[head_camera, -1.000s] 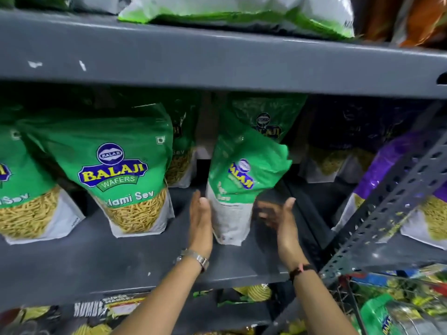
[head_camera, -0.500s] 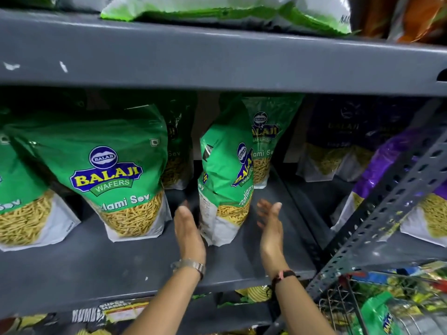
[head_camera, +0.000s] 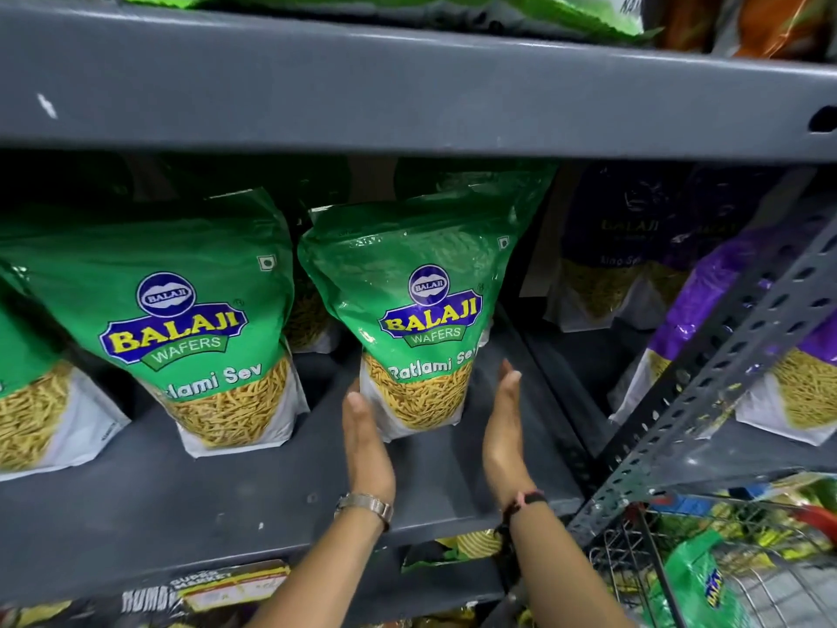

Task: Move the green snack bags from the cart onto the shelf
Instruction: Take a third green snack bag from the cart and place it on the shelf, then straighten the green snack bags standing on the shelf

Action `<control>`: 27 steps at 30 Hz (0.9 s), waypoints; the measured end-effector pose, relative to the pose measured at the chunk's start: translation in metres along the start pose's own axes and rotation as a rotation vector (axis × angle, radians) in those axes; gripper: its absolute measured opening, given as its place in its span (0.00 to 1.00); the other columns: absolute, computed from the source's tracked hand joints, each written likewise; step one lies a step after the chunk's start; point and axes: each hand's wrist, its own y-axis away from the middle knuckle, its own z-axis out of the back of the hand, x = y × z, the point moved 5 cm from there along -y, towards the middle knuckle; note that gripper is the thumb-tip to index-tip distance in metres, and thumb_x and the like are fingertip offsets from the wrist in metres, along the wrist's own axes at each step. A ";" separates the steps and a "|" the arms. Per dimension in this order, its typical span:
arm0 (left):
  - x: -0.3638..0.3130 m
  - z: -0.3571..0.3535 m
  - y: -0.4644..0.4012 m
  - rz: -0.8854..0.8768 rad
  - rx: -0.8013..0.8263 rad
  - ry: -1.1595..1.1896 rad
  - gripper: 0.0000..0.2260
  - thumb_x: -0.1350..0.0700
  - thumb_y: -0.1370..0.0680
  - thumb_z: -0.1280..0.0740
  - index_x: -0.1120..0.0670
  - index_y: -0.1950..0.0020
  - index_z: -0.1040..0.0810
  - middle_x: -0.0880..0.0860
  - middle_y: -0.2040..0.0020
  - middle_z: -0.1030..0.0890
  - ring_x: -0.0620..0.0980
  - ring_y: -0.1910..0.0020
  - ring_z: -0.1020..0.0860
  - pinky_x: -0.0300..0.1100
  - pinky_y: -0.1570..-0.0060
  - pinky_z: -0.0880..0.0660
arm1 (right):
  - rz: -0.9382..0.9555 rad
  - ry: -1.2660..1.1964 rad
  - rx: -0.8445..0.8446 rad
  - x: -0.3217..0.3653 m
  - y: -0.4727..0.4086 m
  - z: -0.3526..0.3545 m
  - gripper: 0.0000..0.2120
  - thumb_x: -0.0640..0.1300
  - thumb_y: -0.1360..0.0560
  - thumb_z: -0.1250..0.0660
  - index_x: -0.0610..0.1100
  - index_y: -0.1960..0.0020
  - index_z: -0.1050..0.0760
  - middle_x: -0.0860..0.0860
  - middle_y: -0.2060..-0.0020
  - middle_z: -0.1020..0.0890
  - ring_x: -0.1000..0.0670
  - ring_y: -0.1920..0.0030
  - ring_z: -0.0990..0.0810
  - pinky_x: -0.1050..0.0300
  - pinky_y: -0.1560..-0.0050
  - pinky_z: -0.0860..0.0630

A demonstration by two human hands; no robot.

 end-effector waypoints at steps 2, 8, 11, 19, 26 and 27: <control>0.000 -0.002 -0.004 0.002 0.017 -0.017 0.53 0.21 0.46 0.48 0.52 0.30 0.42 0.53 0.26 0.39 0.49 0.28 0.40 0.53 0.27 0.45 | -0.016 -0.005 0.153 0.003 -0.007 -0.007 0.25 0.60 0.25 0.60 0.57 0.30 0.46 0.60 0.28 0.42 0.66 0.37 0.43 0.64 0.36 0.50; -0.011 -0.017 -0.012 -0.085 0.163 -0.055 0.29 0.34 0.34 0.48 0.46 0.37 0.32 0.49 0.34 0.29 0.44 0.37 0.30 0.44 0.36 0.34 | 0.091 0.146 0.220 -0.002 -0.003 -0.010 0.17 0.60 0.24 0.53 0.57 0.42 0.33 0.60 0.44 0.27 0.74 0.50 0.30 0.80 0.54 0.33; -0.013 -0.032 -0.005 -0.145 0.204 -0.092 0.38 0.29 0.35 0.46 0.55 0.35 0.33 0.54 0.36 0.27 0.42 0.40 0.28 0.47 0.35 0.32 | 0.114 0.123 0.143 0.001 -0.006 0.009 0.10 0.55 0.23 0.50 0.58 0.45 0.33 0.60 0.45 0.27 0.73 0.50 0.29 0.79 0.55 0.32; -0.010 -0.072 0.013 -0.070 0.266 -0.083 0.51 0.22 0.44 0.45 0.61 0.37 0.32 0.62 0.37 0.26 0.59 0.37 0.28 0.59 0.37 0.31 | 0.125 0.092 0.041 0.006 -0.017 0.047 0.58 0.82 0.50 0.47 0.43 0.32 0.42 0.46 0.33 0.33 0.50 0.37 0.32 0.60 0.47 0.30; -0.002 -0.011 0.021 -0.132 0.045 -0.198 0.19 0.46 0.23 0.47 0.47 0.33 0.41 0.45 0.31 0.39 0.47 0.30 0.40 0.44 0.30 0.46 | 0.122 -0.095 -0.185 -0.012 0.026 0.040 0.23 0.60 0.25 0.47 0.48 0.36 0.39 0.47 0.36 0.34 0.50 0.38 0.35 0.51 0.35 0.39; -0.006 0.009 0.022 -0.179 -0.033 -0.218 0.17 0.50 0.22 0.47 0.50 0.33 0.38 0.46 0.34 0.36 0.47 0.32 0.38 0.43 0.31 0.43 | 0.149 -0.071 -0.255 -0.015 0.039 0.034 0.17 0.55 0.24 0.47 0.47 0.39 0.36 0.43 0.39 0.31 0.46 0.39 0.32 0.46 0.34 0.37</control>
